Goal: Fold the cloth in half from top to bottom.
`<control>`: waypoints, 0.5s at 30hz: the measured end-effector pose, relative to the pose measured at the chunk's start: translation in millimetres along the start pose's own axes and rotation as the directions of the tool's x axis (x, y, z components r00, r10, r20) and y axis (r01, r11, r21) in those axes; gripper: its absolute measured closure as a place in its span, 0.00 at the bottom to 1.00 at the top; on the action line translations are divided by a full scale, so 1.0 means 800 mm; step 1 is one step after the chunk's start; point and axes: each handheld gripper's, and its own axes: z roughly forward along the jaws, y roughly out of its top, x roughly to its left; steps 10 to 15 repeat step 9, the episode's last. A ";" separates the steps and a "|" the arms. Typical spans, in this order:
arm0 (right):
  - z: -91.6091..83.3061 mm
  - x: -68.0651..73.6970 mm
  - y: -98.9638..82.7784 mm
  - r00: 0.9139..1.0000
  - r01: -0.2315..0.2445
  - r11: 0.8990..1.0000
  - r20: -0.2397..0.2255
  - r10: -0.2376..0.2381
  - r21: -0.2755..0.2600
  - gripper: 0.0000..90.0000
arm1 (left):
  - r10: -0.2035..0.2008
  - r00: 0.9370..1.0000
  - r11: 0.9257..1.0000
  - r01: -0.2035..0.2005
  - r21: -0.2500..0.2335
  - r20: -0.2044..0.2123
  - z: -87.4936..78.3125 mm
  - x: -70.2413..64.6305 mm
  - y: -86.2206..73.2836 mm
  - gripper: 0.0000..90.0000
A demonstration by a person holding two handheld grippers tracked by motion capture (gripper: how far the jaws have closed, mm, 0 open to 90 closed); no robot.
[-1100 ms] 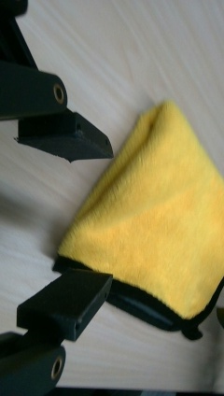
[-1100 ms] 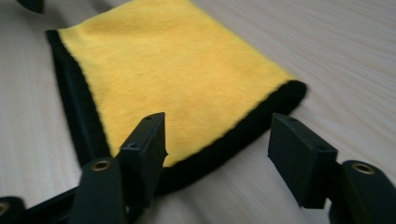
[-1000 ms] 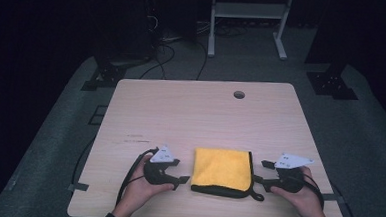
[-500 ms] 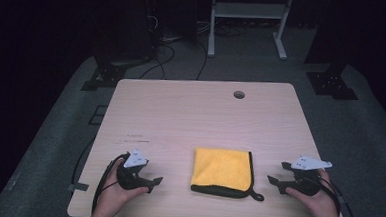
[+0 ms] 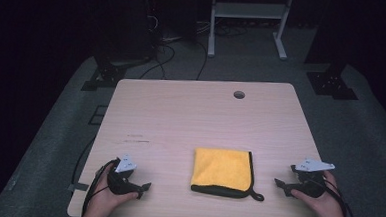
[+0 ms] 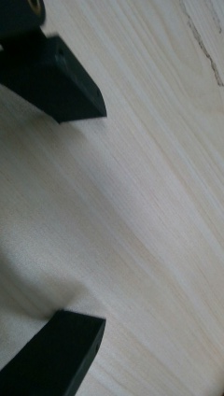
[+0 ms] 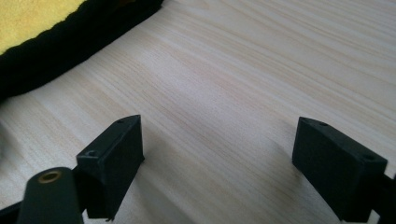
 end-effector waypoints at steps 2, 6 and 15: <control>0.001 -0.001 -0.002 1.000 -0.012 1.000 -0.004 0.012 -0.012 0.15 | 0.003 1.000 1.000 -0.003 -0.016 0.002 0.000 0.000 -0.002 0.00; 0.001 -0.001 -0.002 1.000 -0.014 1.000 -0.002 0.014 -0.012 0.15 | 0.008 1.000 1.000 -0.008 -0.023 0.007 0.000 0.001 -0.003 0.00; 0.001 -0.001 -0.003 1.000 -0.016 1.000 -0.001 0.016 -0.011 0.15 | 0.013 1.000 0.999 -0.012 -0.035 0.010 0.000 0.001 -0.005 0.00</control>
